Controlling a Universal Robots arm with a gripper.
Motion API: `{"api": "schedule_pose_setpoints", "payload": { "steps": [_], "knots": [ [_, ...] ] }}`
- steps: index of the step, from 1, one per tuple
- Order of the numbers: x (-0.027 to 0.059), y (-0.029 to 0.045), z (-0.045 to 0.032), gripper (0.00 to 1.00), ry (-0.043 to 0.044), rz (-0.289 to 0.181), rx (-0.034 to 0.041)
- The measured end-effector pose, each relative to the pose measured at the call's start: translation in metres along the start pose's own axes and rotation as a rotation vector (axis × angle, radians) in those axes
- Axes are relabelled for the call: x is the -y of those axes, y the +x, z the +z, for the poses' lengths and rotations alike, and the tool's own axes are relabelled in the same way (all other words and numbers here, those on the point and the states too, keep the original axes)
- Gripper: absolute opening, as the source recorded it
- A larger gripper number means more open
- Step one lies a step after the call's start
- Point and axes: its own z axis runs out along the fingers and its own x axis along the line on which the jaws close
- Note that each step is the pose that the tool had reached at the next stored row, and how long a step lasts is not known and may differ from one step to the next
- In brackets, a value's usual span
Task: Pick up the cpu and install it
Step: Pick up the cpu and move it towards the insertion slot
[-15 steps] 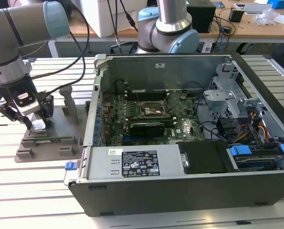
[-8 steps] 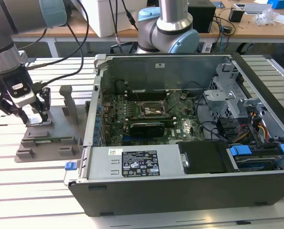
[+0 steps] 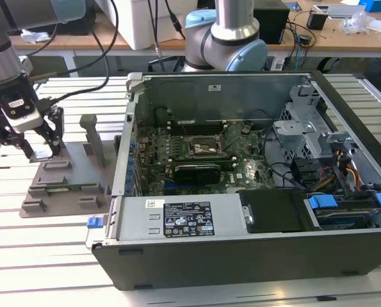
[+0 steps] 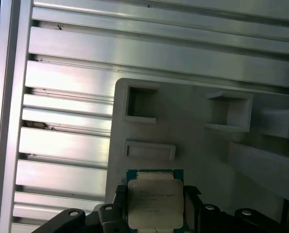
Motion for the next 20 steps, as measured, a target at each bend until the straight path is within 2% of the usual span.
{"api": "schedule_pose_setpoints", "payload": {
  "steps": [4,12,16,18,20],
  "knots": [
    [0.0006,-0.0003,-0.015,0.55,0.0,0.0,0.0001],
    [0.0016,-0.0007,-0.0399,0.55,0.0,0.0,0.0],
    [0.0025,-0.001,-0.0603,0.55,0.0,0.0,0.0],
    [0.003,-0.0013,-0.0751,0.55,0.0,0.0,0.0],
    [0.0033,-0.0014,-0.0825,0.55,0.0,0.0,0.0001]
  ]
}}
